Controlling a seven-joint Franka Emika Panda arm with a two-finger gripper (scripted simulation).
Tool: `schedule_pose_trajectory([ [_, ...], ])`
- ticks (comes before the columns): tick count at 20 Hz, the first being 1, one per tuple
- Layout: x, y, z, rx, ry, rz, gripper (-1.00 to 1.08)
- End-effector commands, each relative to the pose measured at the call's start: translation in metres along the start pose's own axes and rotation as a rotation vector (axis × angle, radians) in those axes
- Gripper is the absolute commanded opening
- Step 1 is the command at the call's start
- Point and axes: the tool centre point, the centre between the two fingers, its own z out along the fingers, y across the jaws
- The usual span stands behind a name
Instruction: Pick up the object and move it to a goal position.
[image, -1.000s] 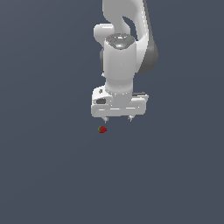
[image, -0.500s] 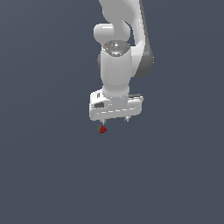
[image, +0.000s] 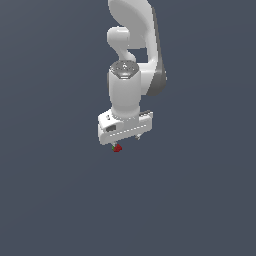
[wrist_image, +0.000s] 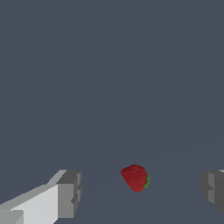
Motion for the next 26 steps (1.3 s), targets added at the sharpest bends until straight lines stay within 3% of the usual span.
schedule_pose_trajectory([
  [1,-0.006,0.004,0.009,0.001,-0.008,-0.062,1.0],
  [18,-0.052,0.023,0.068,0.026,-0.051,-0.473,1.0],
  [26,-0.067,0.027,0.086,0.041,-0.059,-0.604,1.0],
])
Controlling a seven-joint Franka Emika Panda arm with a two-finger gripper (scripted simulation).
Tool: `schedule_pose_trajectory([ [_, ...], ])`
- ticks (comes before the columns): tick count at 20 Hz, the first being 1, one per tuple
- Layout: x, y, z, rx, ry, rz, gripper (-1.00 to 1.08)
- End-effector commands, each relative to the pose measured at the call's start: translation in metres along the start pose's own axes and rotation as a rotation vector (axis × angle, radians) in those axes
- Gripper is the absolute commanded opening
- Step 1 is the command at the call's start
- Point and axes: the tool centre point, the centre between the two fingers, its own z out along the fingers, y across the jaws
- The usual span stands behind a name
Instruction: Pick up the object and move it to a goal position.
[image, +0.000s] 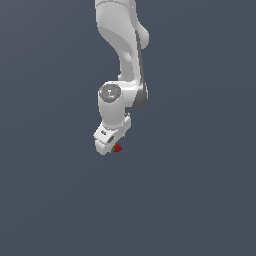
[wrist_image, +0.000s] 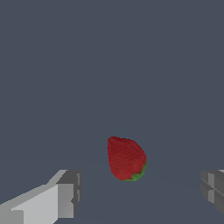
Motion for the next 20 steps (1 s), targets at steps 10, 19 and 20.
schedule_pose_trajectory([
  [10,-0.007,-0.003,0.009,0.007,-0.002,-0.069,1.0],
  [19,-0.008,-0.004,0.036,0.007,-0.002,-0.072,1.0],
  [20,-0.008,-0.004,0.041,0.007,-0.002,-0.072,1.0],
])
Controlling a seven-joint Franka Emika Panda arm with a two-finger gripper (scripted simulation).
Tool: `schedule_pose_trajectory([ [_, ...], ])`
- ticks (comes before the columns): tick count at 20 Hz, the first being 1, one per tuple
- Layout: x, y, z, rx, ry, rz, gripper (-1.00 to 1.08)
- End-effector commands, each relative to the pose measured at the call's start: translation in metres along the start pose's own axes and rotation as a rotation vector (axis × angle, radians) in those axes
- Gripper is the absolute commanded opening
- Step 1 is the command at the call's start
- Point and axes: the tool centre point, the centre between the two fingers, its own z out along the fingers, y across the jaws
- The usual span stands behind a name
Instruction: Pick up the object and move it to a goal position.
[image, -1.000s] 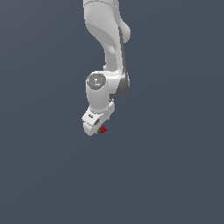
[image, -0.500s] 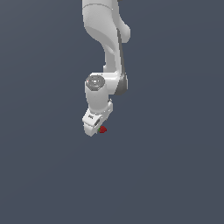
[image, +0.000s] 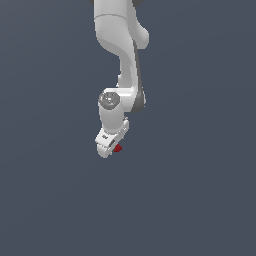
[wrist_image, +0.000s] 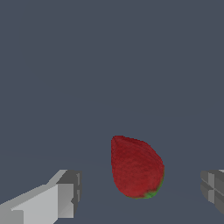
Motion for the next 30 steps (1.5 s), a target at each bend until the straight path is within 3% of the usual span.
schedule_pose_trajectory([
  [1,0.0,-0.001,0.013,0.001,0.0,-0.001,1.0],
  [8,0.0,0.0,0.027,0.001,0.0,-0.002,1.0],
  [9,0.0,0.0,0.027,0.001,0.0,-0.002,-1.0],
  [22,0.001,0.001,0.023,0.0,0.0,-0.002,-1.0],
  [30,0.012,0.003,-0.011,0.0,0.0,-0.002,-1.0],
])
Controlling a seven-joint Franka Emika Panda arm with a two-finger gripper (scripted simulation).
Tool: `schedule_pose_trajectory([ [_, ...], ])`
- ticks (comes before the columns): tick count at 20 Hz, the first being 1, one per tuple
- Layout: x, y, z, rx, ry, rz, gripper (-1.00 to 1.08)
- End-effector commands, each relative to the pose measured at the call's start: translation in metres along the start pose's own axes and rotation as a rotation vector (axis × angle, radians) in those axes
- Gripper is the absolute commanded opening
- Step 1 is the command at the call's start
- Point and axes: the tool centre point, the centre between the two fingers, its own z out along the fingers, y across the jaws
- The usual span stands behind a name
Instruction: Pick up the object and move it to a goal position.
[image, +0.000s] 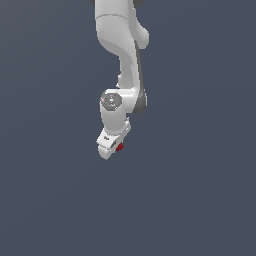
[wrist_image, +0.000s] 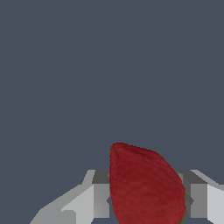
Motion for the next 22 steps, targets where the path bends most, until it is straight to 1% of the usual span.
schedule_pose_trajectory([
  [1,0.006,0.001,-0.016,-0.001,0.001,0.0,-1.0],
  [7,0.023,0.005,-0.067,-0.001,0.001,-0.001,-1.0],
  [22,0.077,0.017,-0.222,0.0,0.002,-0.002,-1.0],
])
